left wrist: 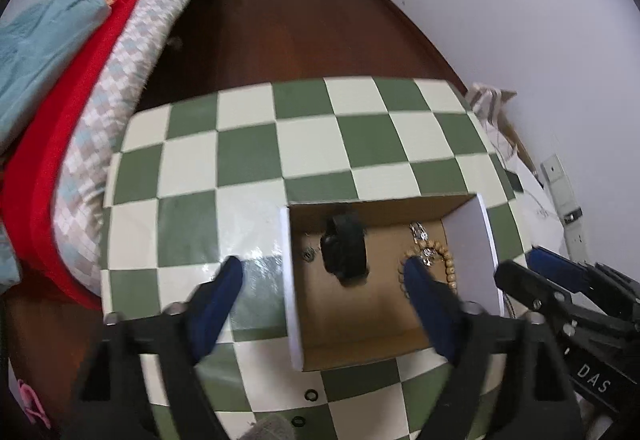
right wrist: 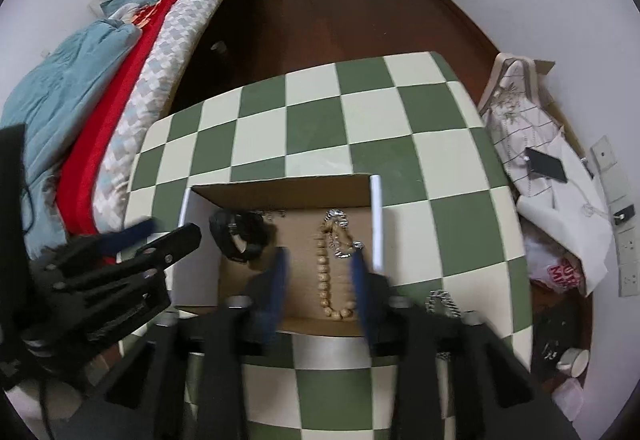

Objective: Organize jewelry
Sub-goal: 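Carry watch and bead bracelet into the white box and open both grippers, then withdraw both grippers from the box toward the remaining jewelry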

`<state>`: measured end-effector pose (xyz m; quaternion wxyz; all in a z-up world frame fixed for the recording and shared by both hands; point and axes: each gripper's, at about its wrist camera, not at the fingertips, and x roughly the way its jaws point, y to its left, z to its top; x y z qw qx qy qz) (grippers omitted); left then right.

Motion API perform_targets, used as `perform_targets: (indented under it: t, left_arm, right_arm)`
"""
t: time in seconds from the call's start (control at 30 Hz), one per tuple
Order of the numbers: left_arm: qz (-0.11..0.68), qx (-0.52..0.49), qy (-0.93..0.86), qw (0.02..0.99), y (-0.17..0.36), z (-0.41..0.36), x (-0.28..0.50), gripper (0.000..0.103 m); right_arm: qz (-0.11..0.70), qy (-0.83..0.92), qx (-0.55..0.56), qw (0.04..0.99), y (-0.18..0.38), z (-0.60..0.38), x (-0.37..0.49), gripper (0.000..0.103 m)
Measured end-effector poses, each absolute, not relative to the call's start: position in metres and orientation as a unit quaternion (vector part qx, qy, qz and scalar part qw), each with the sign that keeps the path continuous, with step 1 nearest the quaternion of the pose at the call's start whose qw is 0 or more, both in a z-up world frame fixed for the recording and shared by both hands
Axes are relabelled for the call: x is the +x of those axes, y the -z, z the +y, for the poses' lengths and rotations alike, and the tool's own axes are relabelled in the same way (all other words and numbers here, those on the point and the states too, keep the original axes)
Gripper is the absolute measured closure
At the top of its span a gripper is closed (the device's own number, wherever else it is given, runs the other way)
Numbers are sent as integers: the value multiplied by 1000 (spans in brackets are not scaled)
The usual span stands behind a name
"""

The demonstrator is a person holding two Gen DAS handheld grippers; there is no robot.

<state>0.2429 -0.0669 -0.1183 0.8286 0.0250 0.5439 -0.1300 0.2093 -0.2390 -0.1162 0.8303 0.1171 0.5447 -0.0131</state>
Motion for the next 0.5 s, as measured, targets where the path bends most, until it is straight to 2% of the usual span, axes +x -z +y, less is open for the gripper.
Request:
perform_targets:
  t: [0.03, 0.1, 0.13, 0.2, 0.27, 0.5]
  left_arm:
    - [542, 28, 123, 831, 117, -65, 243, 17]
    - [532, 41, 99, 840, 113, -61, 241, 3]
    - [525, 49, 89, 845, 111, -59, 239, 1]
    - [510, 59, 71, 855, 107, -54, 234, 1]
    - [498, 61, 58, 863, 104, -47, 228, 1]
    - [477, 74, 29, 875, 103, -38, 205, 1]
  right_arm:
    - [543, 17, 113, 832, 114, -240, 208, 50]
    - [540, 31, 98, 835, 111, -241, 203, 44]
    - [540, 37, 92, 836, 110, -241, 202, 40]
    - [543, 53, 73, 835, 111, -241, 198, 19]
    - [550, 62, 61, 830, 116, -240, 194, 8]
    - [558, 79, 51, 825, 132, -237, 179, 1]
